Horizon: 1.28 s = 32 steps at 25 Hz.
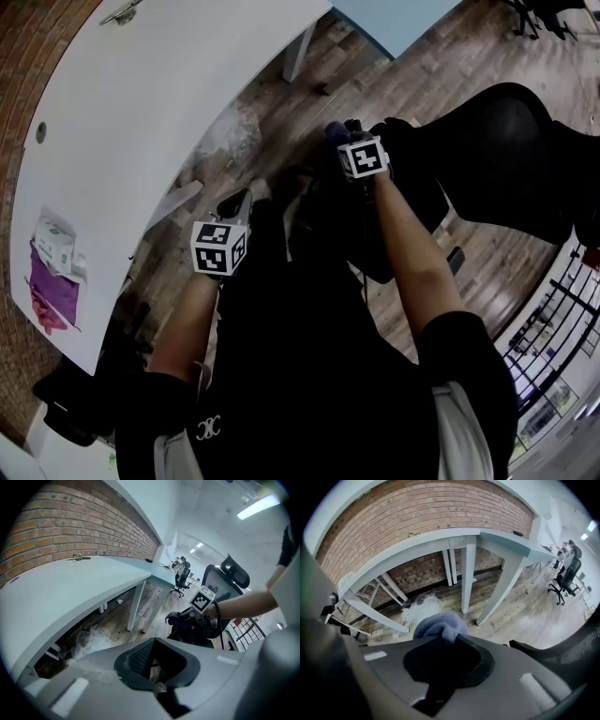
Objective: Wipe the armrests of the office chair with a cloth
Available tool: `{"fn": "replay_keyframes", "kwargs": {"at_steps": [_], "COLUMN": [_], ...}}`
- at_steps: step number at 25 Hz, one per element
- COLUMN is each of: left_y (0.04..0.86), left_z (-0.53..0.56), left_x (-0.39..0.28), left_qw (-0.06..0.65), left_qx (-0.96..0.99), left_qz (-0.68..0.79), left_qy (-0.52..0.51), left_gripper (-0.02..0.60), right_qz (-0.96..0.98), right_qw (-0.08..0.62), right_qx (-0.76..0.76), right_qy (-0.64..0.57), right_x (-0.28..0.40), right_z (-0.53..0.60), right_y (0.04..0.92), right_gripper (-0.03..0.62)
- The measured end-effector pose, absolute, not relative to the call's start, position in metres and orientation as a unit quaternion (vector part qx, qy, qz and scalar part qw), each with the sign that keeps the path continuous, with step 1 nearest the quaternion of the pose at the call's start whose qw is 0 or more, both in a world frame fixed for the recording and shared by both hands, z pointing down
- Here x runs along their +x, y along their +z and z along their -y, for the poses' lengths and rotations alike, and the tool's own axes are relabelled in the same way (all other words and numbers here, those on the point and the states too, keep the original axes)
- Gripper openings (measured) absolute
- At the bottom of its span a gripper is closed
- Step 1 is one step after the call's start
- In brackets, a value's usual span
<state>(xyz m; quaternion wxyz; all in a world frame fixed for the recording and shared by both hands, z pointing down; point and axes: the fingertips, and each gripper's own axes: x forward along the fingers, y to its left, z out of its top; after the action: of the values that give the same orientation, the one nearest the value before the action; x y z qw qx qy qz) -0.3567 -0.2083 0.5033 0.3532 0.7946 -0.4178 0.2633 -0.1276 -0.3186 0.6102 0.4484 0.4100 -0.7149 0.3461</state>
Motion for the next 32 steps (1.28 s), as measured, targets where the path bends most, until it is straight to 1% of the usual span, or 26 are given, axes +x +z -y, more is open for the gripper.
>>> {"fn": "replay_keyframes", "kwargs": {"at_steps": [6,13,19,22,25,29,32], "left_y": [0.5,0.501,0.508,0.513,0.518,0.523,0.527], "left_z": [0.187,0.158,0.144,0.142,0.143,0.146,0.152], "left_x": [-0.35,-0.35,-0.352,-0.354,-0.356,-0.367,-0.375], "left_qw": [0.359,0.368,0.38,0.387,0.385,0.37,0.361], "left_qx": [0.79,0.779,0.77,0.765,0.768,0.779,0.787], "left_qz": [0.431,0.453,0.467,0.474,0.473,0.465,0.458], "left_qy": [0.248,0.23,0.213,0.201,0.195,0.2,0.2], "left_gripper": [0.006,0.006,0.006,0.006,0.006,0.006,0.006], "right_qz": [0.743,0.765,0.788,0.803,0.803,0.792,0.767], "right_qw": [0.452,0.499,0.51,0.513,0.53,0.553,0.595], "right_qx": [0.332,0.265,0.207,0.139,0.09,0.084,0.074], "right_qy": [0.364,0.309,0.274,0.269,0.259,0.244,0.229], "right_x": [-0.179,-0.205,-0.233,-0.25,-0.252,-0.248,-0.234], "right_z": [0.271,0.226,0.186,0.157,0.142,0.163,0.19], "right_y": [0.612,0.612,0.606,0.601,0.601,0.604,0.61], "right_gripper": [0.044,0.044,0.044,0.044,0.044,0.044,0.044]}}
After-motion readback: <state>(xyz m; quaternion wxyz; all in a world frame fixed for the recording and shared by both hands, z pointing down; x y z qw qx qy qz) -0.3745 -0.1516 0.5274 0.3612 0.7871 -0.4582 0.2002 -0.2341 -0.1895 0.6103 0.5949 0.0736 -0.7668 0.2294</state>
